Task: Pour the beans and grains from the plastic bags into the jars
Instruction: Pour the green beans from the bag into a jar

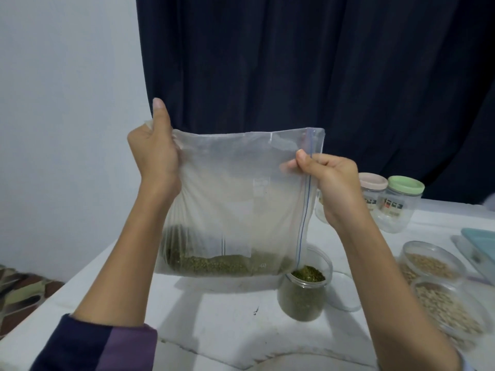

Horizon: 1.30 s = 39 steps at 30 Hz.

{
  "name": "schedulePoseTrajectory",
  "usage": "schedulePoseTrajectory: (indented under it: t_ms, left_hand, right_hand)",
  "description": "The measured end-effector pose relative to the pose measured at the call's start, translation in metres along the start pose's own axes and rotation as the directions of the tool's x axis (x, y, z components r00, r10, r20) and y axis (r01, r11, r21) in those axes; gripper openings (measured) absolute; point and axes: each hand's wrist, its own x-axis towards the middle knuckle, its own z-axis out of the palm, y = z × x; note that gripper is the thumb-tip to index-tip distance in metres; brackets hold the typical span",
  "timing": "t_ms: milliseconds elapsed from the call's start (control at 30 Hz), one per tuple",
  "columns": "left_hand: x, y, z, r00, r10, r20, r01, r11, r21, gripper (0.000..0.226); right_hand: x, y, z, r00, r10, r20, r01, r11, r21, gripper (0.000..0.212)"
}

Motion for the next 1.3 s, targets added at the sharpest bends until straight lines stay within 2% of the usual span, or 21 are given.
schedulePoseTrajectory:
  t_ms: [167, 267, 367, 467, 567, 700, 800, 933, 1033, 1133, 1233, 1300]
  left_hand:
    - [0.000, -0.002, 0.000, 1.000, 0.004, 0.021, -0.004, 1.000, -0.005, 0.053]
    - [-0.002, -0.004, 0.004, 0.999, 0.000, 0.043, 0.000, 1.000, -0.021, 0.054]
    - [-0.001, -0.003, 0.006, 0.999, 0.008, 0.041, -0.007, 1.000, -0.003, 0.053]
    - [0.000, -0.001, 0.009, 0.999, 0.011, 0.051, -0.010, 1.000, -0.030, 0.053]
    - [0.000, -0.001, 0.010, 0.999, 0.019, 0.047, -0.019, 1.000, -0.008, 0.053]
    - [0.000, -0.002, 0.012, 0.998, 0.016, 0.055, -0.015, 1.000, -0.022, 0.053]
    - [0.001, -0.004, 0.011, 0.999, 0.004, 0.040, -0.004, 1.000, 0.003, 0.053]
    - [0.000, -0.008, 0.014, 0.998, -0.021, 0.063, 0.022, 0.999, -0.027, 0.053]
    - [0.000, -0.009, 0.014, 0.999, -0.019, 0.049, 0.019, 1.000, 0.010, 0.053]
    - [-0.002, -0.009, 0.017, 0.998, -0.020, 0.058, 0.021, 1.000, -0.014, 0.053]
    - [-0.001, -0.010, 0.018, 0.999, -0.016, 0.041, 0.015, 1.000, 0.013, 0.053]
    - [0.000, -0.011, 0.018, 0.999, -0.013, 0.045, 0.012, 1.000, 0.022, 0.053]
  right_hand:
    - [-0.001, -0.001, -0.005, 0.999, -0.039, 0.007, 0.039, 0.999, -0.029, 0.018]
    - [0.001, 0.002, -0.006, 1.000, -0.017, 0.026, 0.018, 1.000, -0.024, 0.016]
    - [0.004, 0.005, -0.010, 0.999, -0.030, -0.020, 0.031, 0.999, 0.010, 0.016]
    - [0.006, 0.002, -0.009, 1.000, -0.026, 0.014, 0.026, 1.000, -0.004, 0.017]
    - [0.008, 0.005, -0.010, 0.999, -0.037, -0.026, 0.037, 0.999, 0.022, 0.016]
    - [0.008, 0.007, -0.007, 1.000, -0.026, 0.000, 0.026, 1.000, -0.014, 0.018]
    - [0.009, 0.007, -0.008, 0.997, -0.057, -0.060, 0.057, 0.998, 0.001, 0.017]
    - [0.007, 0.011, 0.000, 0.998, -0.034, -0.053, 0.033, 0.999, -0.013, 0.023]
    - [0.008, 0.015, 0.000, 0.990, -0.037, -0.134, 0.040, 0.999, 0.020, 0.024]
    - [0.007, 0.017, 0.002, 0.995, -0.028, -0.093, 0.028, 1.000, -0.002, 0.026]
    - [0.008, 0.018, 0.001, 0.988, -0.049, -0.147, 0.050, 0.999, 0.002, 0.027]
    - [0.009, 0.018, -0.001, 0.990, -0.059, -0.126, 0.058, 0.998, -0.017, 0.027]
